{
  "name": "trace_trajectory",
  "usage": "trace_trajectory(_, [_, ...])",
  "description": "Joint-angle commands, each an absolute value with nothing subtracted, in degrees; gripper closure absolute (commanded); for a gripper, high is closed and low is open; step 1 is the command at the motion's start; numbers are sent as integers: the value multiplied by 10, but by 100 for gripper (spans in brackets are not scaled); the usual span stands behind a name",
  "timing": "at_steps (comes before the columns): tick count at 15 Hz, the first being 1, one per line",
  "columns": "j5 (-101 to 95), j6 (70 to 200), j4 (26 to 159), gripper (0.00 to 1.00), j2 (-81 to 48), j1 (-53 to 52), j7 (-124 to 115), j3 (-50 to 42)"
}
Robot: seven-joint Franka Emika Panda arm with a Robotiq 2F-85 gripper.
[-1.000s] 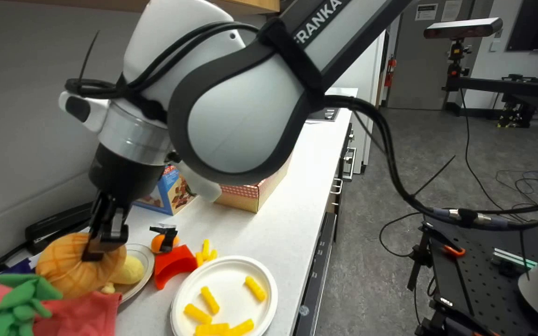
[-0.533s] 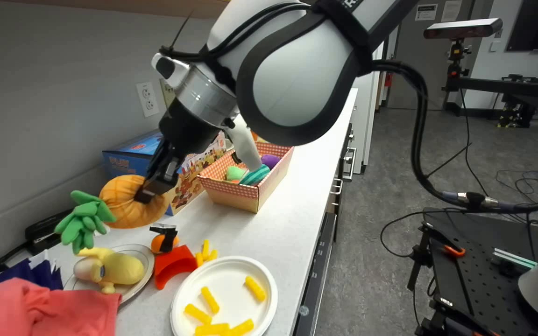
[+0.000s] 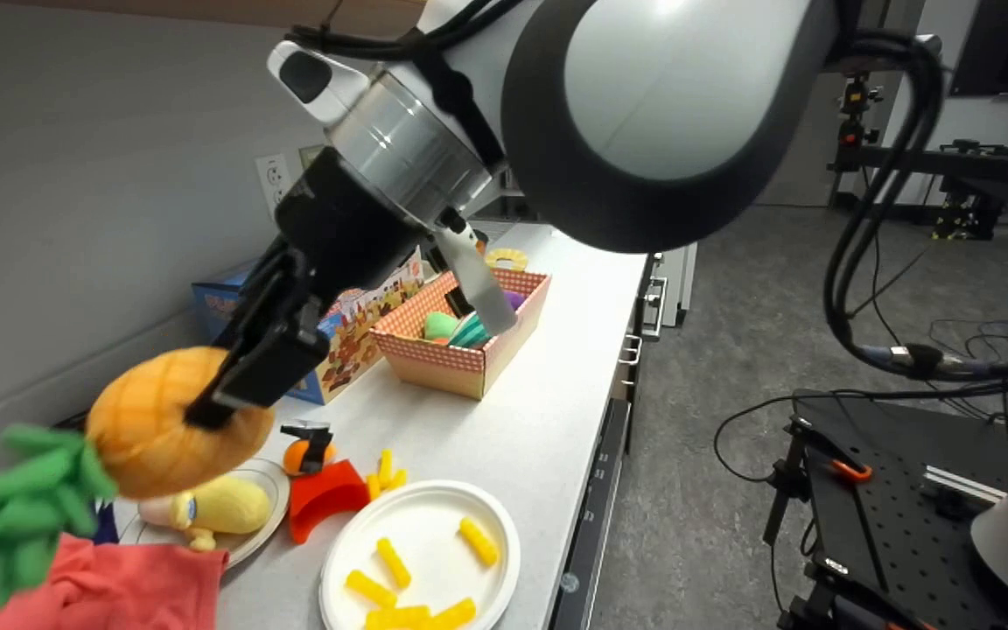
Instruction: Put the purple, pineapple, and banana plushies in the box
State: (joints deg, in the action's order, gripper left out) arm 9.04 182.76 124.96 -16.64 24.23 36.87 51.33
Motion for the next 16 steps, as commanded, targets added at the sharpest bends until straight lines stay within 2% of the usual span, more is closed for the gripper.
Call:
trace_trajectory(1, [54,1821,1204,12,-222,214,406,558])
trace_trajectory(2, [42,1791,1190,49,-230,211,411,560])
trace_trajectory(4, [34,1751,1178,51,-229,211,408,556])
trace_trajectory(5, [30,1737,1173,57,-227,210,406,548])
trace_trajectory(10, [20,1698,1147,96,-230,214,405,521])
trace_trajectory(11, [22,1690,1141,54,-237,212,403,518])
trace_trajectory(12, [27,1712,1165,59,-217,210,389,516])
trace_trajectory(13, [27,1710,1163,83,-219,210,389,515])
trace_trajectory(16, [27,1710,1166,61,-219,210,389,515])
